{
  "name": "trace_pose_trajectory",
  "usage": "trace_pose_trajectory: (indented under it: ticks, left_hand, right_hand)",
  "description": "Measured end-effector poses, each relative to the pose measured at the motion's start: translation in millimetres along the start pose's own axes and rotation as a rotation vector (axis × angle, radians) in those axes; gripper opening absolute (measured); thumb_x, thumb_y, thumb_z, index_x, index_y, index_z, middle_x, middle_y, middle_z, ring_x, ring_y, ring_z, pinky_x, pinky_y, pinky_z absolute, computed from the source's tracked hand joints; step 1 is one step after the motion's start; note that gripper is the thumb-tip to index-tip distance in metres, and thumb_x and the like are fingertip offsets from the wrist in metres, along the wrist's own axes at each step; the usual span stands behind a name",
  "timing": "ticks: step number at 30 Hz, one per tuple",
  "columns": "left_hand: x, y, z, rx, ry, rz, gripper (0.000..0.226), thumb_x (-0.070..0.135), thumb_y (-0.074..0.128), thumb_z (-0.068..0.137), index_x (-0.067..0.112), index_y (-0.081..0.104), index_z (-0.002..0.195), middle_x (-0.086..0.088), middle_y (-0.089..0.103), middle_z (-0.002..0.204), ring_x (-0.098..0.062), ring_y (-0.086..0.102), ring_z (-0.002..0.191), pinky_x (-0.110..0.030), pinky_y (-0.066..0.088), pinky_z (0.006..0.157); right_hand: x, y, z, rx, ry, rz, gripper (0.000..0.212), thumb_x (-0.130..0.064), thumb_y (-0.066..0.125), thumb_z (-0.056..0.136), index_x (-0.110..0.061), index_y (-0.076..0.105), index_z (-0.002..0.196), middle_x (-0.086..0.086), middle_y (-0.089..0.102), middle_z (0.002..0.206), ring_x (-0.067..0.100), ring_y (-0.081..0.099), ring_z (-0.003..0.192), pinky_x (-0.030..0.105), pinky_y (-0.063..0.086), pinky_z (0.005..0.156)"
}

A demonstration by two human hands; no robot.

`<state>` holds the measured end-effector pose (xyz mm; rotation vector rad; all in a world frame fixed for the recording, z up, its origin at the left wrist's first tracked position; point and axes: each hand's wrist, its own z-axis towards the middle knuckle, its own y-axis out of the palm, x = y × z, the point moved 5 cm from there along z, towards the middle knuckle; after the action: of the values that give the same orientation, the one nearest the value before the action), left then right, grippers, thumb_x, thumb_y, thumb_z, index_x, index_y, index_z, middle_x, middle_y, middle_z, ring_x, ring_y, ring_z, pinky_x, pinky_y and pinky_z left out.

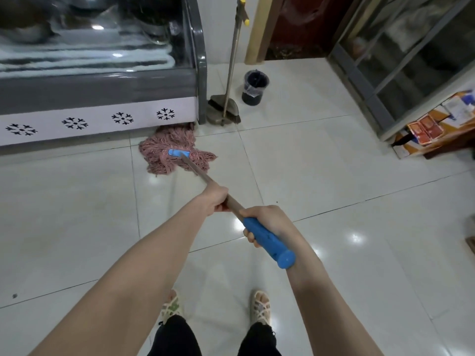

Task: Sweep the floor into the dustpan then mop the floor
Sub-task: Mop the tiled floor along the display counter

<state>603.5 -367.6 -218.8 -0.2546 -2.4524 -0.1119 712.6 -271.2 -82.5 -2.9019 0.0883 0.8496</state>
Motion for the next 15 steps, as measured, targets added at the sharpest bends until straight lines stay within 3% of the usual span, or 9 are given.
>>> trace_pose_trajectory:
  ticks: [4,6,9,12,15]
  left_hand:
    - [-2.5,94.5,8.0,-0.014,0.000,0.032,0.032,-0.001,0.035,0.092,-0.006,0.046,0.121,-0.023,0.063,0.110,-0.033,0.067,0.083,-0.051,0.056,0.082]
    - [-2.8,143.6,9.4,-0.022,0.004,0.036,0.032,0.000,0.035,0.092,-0.006,0.047,0.121,-0.024,0.064,0.110,-0.033,0.068,0.082,-0.052,0.054,0.087]
    - [-5.5,219.4,6.4,-0.043,0.010,0.059,0.029,0.002,0.036,0.095,-0.008,0.046,0.121,-0.017,0.062,0.092,-0.025,0.063,0.068,-0.045,0.059,0.074]
    - [-8.9,280.5,-3.9,-0.098,0.014,0.075,0.029,0.001,0.035,0.096,-0.008,0.045,0.122,-0.019,0.059,0.100,-0.022,0.061,0.069,-0.032,0.058,0.052]
    - [-12.6,324.2,-15.5,-0.137,0.002,0.073,0.028,0.004,0.036,0.098,-0.006,0.043,0.124,-0.013,0.054,0.091,-0.019,0.057,0.069,-0.026,0.055,0.044]
  right_hand:
    - [16.0,-92.0,5.6,0.031,-0.002,0.003,0.018,-0.015,0.062,0.088,0.000,0.057,0.080,0.011,0.056,0.049,0.014,0.048,0.031,0.015,0.037,0.034]
    - [24.8,-138.6,6.6,0.046,0.002,0.024,0.018,-0.016,0.062,0.087,0.000,0.058,0.080,0.010,0.056,0.048,0.013,0.048,0.031,0.016,0.037,0.034]
    - [43.7,-208.1,4.0,0.078,0.009,0.062,0.018,-0.016,0.064,0.087,0.000,0.058,0.078,0.010,0.056,0.048,0.013,0.049,0.032,0.015,0.038,0.034]
    - [59.7,-258.9,-2.6,0.120,0.015,0.085,0.016,-0.013,0.063,0.086,0.000,0.057,0.079,0.011,0.056,0.049,0.014,0.049,0.031,0.016,0.038,0.034]
    - [71.6,-293.1,-9.0,0.134,0.006,0.114,0.012,-0.009,0.061,0.085,0.001,0.055,0.080,0.013,0.053,0.053,0.015,0.047,0.029,0.016,0.038,0.034]
